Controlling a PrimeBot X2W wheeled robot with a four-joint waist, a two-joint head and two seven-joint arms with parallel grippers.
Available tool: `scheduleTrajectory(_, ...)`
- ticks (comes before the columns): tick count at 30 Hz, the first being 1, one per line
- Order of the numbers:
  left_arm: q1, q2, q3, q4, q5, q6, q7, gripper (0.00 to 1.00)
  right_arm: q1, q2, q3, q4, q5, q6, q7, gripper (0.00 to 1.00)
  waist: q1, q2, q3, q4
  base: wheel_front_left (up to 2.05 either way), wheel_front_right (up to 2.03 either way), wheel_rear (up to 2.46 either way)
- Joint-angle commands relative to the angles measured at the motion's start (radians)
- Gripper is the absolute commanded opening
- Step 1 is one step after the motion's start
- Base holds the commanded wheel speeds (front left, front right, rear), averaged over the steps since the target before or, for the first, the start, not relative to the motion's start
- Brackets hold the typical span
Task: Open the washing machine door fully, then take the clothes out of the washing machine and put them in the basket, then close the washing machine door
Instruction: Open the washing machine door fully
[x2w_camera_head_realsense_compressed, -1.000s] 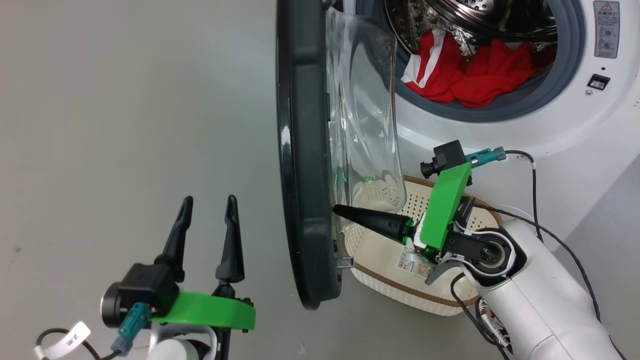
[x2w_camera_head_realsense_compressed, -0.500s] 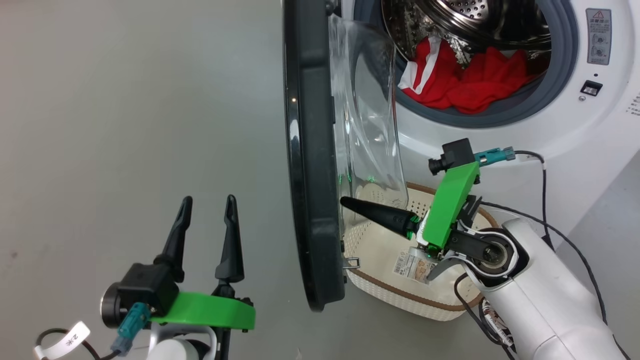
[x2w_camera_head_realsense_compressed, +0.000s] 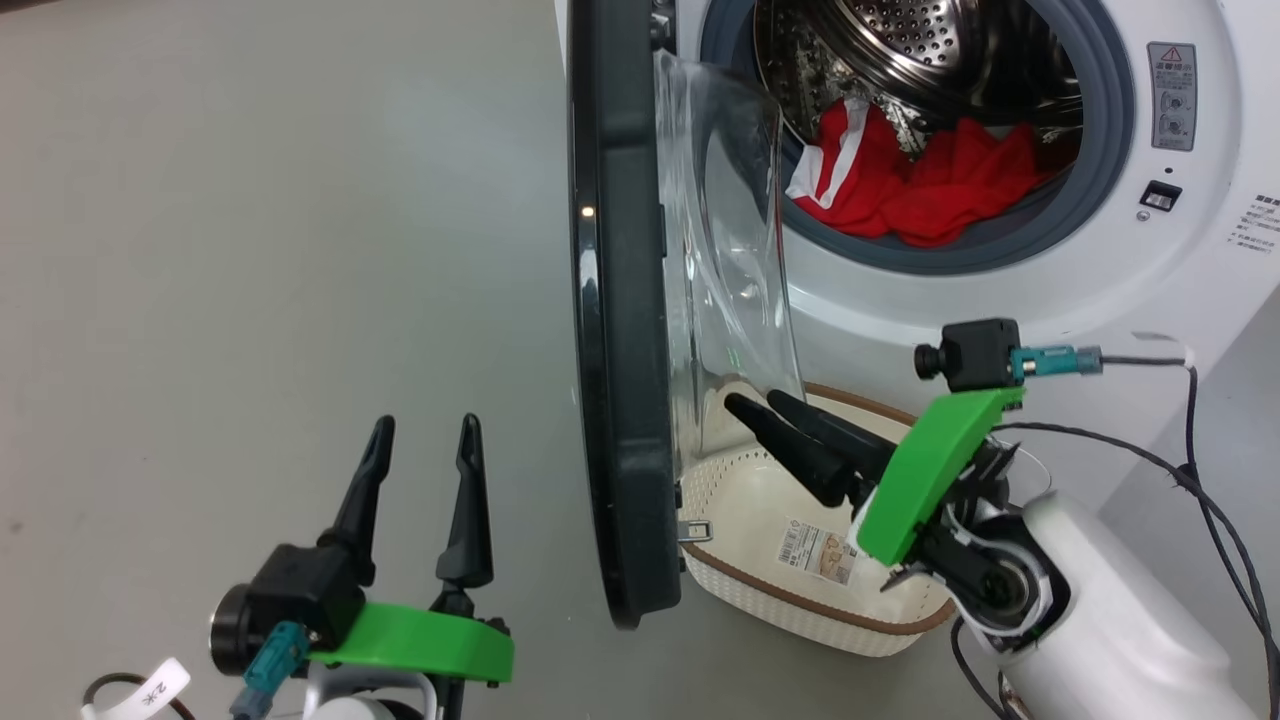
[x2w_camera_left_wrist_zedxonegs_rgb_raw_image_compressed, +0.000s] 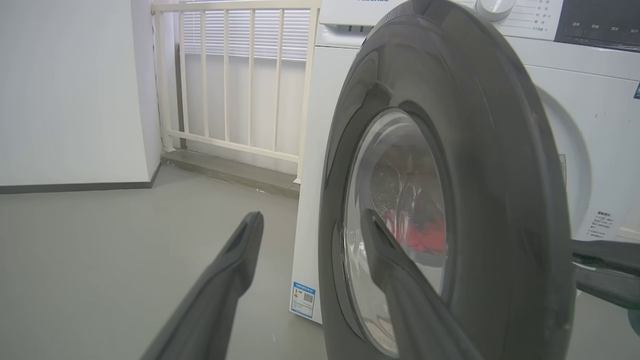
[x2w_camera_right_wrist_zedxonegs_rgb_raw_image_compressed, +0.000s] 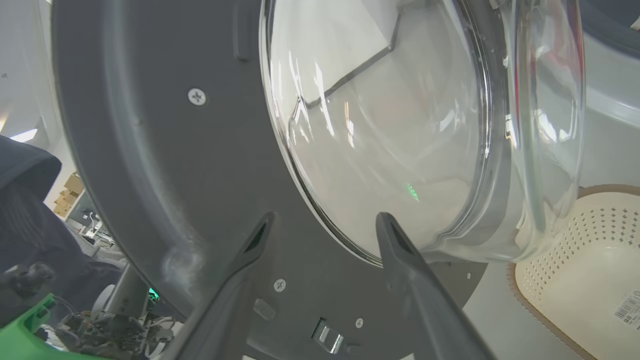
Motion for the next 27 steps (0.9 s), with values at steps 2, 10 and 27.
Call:
scheduleTrajectory(2,-0.006,0.013,0.03,-0.019,0.008,-0.008,-0.012,1.0,0.022,-0.007,0.012,-0.052,-0.056,0.008,-0.044,1.0,0.0,0.0,-0.003,-0.001,0.0,0.0,0.0)
scheduleTrajectory(10,0.003,0.013,0.029,-0.017,0.012,-0.021,-0.012,1.0,0.108,-0.031,-0.028,-0.119,-0.315,0.008,-0.207,1.0,0.0,0.0,-0.008,-0.005,0.0,0.0,0.0)
scheduleTrajectory(27,0.027,0.013,0.035,-0.041,0.041,-0.033,-0.012,1.0,0.305,0.113,-0.357,-0.166,-0.947,0.008,-0.502,1.0,0.0,0.0,-0.017,-0.02,0.0,0.0,0.0)
